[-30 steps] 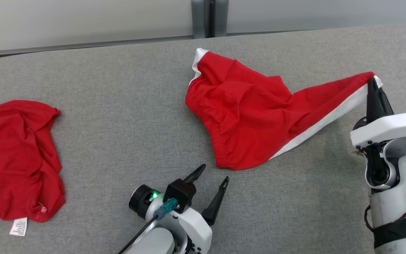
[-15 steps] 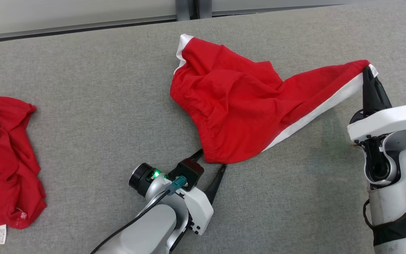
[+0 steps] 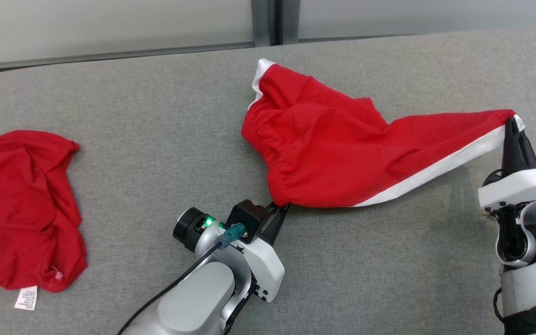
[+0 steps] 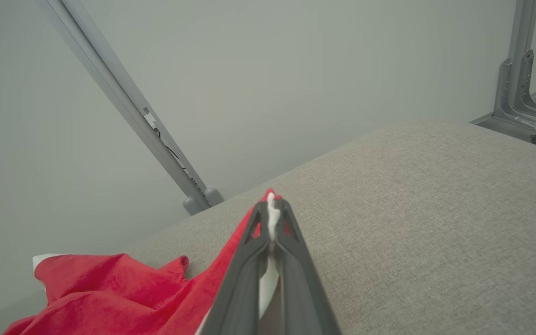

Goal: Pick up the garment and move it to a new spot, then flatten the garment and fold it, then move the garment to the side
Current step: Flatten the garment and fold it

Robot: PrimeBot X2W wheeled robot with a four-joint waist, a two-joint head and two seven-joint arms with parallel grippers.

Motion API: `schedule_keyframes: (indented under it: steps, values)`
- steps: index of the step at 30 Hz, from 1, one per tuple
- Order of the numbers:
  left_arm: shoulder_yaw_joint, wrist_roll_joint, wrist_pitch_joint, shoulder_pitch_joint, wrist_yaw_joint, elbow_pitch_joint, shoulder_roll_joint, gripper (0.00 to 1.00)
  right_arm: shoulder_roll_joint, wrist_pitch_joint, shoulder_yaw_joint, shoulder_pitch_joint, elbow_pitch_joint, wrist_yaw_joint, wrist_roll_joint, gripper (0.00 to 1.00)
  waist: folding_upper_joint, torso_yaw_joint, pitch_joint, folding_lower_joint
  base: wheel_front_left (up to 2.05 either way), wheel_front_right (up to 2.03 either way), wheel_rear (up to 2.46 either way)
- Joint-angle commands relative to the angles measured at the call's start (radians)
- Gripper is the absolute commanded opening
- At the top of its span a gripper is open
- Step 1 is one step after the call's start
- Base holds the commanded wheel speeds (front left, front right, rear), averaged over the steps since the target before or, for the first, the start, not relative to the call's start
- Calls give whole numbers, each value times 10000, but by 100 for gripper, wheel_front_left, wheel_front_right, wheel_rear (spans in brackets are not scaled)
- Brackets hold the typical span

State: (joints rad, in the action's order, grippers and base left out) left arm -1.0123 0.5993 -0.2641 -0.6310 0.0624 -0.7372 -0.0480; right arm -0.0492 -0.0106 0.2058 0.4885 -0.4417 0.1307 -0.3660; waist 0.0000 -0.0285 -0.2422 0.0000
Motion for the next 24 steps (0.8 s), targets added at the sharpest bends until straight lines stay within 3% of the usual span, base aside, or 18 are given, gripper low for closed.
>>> schedule_keyframes:
  steps: [1, 8, 14, 19, 24]
  values:
    - [328, -192, -4, 124, -118, 182, -46, 0, -27, 202, 93, -162, -58, 0, 106, 0, 0, 359, 489, 0, 0, 0, 0]
    - [1248, -590, -2, 200, -691, 917, -540, 0, -25, 803, -127, -432, 60, 0, 264, 0, 0, 657, 1461, 0, 0, 0, 0]
    - [1623, -154, 332, -228, -1206, 1494, -1132, 0, -71, 1530, -617, -667, 352, 0, 972, 0, 0, 799, 2494, 0, 0, 0, 0]
    - [1866, 141, 1036, -423, -1235, 2369, -1670, 0, -62, 1998, -812, -847, 843, 0, 1700, 0, 0, 845, 2864, 0, 0, 0, 0]
    - [2503, 937, 1745, -7, -814, 3977, -2153, 0, -44, 2169, -760, -1302, 1852, 0, 2148, 0, 0, 903, 3094, 0, 0, 0, 0]
